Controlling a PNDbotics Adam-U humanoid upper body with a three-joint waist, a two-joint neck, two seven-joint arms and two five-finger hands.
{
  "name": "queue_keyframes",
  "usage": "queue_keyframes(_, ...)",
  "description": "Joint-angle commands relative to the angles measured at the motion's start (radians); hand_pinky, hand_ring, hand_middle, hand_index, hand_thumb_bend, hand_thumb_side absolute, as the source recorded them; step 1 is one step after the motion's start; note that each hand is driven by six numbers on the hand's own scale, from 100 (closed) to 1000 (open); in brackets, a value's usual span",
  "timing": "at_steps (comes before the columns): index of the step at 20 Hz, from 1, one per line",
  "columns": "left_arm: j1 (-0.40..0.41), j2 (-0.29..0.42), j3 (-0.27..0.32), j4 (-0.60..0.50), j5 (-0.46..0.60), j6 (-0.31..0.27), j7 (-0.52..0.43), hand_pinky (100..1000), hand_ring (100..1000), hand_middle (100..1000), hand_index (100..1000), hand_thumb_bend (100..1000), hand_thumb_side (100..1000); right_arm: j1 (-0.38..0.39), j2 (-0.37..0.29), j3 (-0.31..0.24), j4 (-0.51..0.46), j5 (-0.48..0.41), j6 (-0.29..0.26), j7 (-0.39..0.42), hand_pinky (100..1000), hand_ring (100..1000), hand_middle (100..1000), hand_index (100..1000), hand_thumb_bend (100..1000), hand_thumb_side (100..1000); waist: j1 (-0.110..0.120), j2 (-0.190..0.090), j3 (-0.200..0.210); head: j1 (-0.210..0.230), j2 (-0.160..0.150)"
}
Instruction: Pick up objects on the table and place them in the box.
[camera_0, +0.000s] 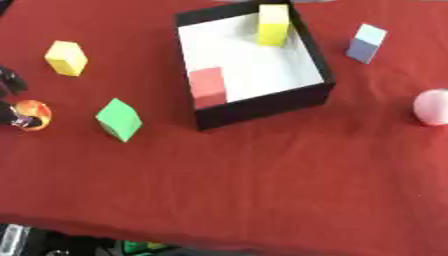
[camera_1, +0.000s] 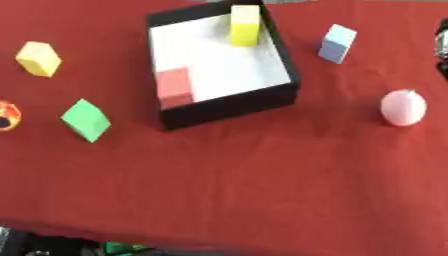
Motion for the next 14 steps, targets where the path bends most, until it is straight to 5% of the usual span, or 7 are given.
queue_keyframes(1, -0.002, 0.035, -0.022, 0.007, -0.087, -0.017, -0.077, 741, 767, 710, 757, 440, 190, -0.017, -0.011, -0.002, -0.018, -0.001, -0.002, 0.002, 807, 819, 839, 896, 100, 396, 0.002, -0.015, -0.002, 0.007, 0.006)
queue_keyframes(4, 0.005, 0.029, -0.017, -0.001, -0.146, -0.038, -0.144, 686, 708, 644, 660, 337, 136, -0.016, -0.012, -0.004, -0.018, -0.003, -0.003, -0.001, 807, 819, 838, 897, 100, 400, 0.002, -0.014, -0.001, 0.007, 0.006)
queue_keyframes(8, 0.013, 0.02, 0.017, -0.073, -0.093, -0.046, -0.148, 628, 651, 586, 573, 227, 164, -0.013, -0.016, -0.005, -0.018, -0.005, -0.004, -0.003, 808, 820, 839, 897, 100, 405, 0.0, -0.014, 0.001, 0.001, 0.006)
queue_keyframes(14, -0.012, 0.058, 0.064, -0.385, -0.026, -0.035, -0.089, 594, 620, 556, 554, 202, 100, -0.007, -0.022, -0.008, -0.021, -0.004, -0.006, -0.004, 808, 821, 840, 897, 100, 405, 0.0, -0.015, 0.006, -0.002, 0.006)
